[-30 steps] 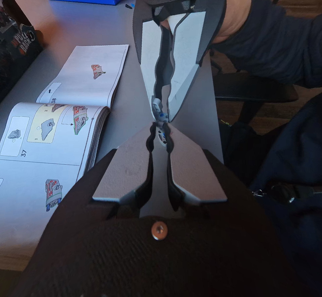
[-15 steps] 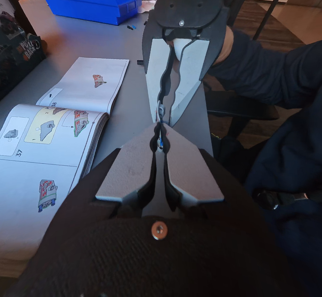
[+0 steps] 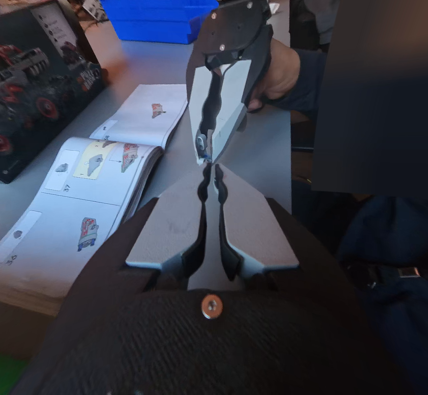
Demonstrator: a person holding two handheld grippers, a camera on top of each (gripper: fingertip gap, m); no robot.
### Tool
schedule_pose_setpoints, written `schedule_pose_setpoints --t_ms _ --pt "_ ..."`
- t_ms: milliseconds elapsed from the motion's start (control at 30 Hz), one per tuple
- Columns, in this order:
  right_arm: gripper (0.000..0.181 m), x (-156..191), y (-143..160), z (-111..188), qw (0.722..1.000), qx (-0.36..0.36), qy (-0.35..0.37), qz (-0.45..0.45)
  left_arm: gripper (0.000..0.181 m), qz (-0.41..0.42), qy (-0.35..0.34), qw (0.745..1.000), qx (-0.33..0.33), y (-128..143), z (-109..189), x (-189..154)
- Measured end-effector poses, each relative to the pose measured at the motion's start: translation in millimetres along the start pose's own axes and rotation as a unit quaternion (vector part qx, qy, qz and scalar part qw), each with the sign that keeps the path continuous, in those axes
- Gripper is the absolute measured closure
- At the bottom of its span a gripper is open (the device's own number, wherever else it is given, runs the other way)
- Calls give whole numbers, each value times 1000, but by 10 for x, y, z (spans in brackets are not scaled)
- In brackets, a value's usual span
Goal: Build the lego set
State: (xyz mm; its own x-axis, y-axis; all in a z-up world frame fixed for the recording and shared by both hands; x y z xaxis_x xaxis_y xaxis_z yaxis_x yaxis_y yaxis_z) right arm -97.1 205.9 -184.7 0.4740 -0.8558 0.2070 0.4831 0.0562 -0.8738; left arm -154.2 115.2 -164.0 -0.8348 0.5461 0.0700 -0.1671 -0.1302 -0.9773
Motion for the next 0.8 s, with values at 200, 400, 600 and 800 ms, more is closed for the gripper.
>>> schedule_pose_setpoints --t_ms 200,400,600,800 --pt "169 107 -92 -33 998 44 -13 37 181 24 23 999 29 50 -63 11" --pt "169 142 -100 -75 997 60 -17 44 181 24 22 999 37 57 -113 34" --pt "169 146 -72 -33 997 64 -13 50 181 17 6 1000 -22 -45 -28 61" --pt "169 172 -65 2 994 56 -23 90 177 29 -30 999 7 31 78 64"
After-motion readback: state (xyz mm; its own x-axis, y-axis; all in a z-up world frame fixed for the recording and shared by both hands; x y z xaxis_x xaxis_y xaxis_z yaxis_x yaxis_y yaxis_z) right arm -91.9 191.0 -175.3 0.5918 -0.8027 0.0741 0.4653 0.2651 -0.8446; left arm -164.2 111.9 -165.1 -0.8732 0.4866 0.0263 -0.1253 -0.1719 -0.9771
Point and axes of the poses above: each gripper's, where its closed fingertips meet, z back along the fingers, y out of its underside, x = y × z across the jaws, the point moved 5 cm from there along z, back along the fingers, and after that the axes turned 9 degrees about -x, right-handed, at the moved point
